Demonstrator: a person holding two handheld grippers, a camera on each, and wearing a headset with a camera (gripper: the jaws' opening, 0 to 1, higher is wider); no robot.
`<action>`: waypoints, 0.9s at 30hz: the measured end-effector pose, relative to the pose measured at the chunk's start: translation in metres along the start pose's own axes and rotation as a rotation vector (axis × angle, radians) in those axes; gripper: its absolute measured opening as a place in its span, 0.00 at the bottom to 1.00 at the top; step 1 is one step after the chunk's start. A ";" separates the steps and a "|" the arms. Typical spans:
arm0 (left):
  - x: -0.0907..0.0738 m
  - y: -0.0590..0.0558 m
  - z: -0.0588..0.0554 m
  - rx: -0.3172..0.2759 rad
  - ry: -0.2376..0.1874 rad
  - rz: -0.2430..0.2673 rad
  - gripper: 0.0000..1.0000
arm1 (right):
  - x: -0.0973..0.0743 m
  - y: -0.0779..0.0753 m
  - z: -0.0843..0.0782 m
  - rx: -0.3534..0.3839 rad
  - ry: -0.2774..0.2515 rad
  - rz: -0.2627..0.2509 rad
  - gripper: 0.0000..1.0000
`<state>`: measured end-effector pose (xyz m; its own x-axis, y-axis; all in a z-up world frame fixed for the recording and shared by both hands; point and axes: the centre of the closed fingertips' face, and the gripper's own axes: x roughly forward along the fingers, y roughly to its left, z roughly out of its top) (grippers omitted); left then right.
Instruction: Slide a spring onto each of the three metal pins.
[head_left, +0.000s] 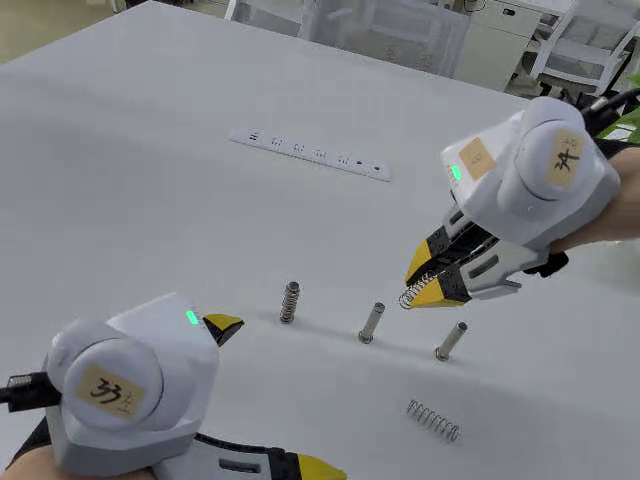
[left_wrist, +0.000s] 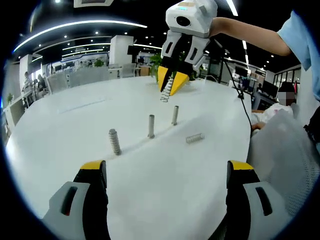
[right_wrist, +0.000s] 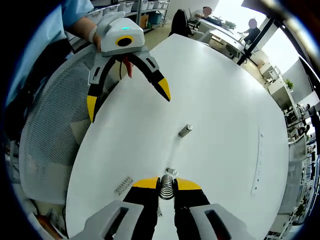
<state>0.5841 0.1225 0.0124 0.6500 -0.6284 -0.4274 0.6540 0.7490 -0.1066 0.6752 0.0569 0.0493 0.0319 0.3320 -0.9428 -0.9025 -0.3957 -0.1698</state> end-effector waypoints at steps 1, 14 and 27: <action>0.000 0.000 0.001 -0.004 -0.005 0.002 0.99 | 0.001 -0.001 0.000 -0.005 0.005 0.003 0.07; -0.009 0.020 0.006 -0.078 -0.049 0.074 0.99 | 0.022 -0.011 0.003 -0.042 0.065 0.074 0.07; -0.011 0.027 0.005 -0.101 -0.059 0.098 0.97 | 0.031 -0.001 0.003 -0.076 0.115 0.113 0.07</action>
<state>0.5970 0.1486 0.0188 0.7326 -0.5600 -0.3869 0.5459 0.8229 -0.1575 0.6759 0.0699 0.0211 -0.0151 0.1833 -0.9829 -0.8682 -0.4901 -0.0780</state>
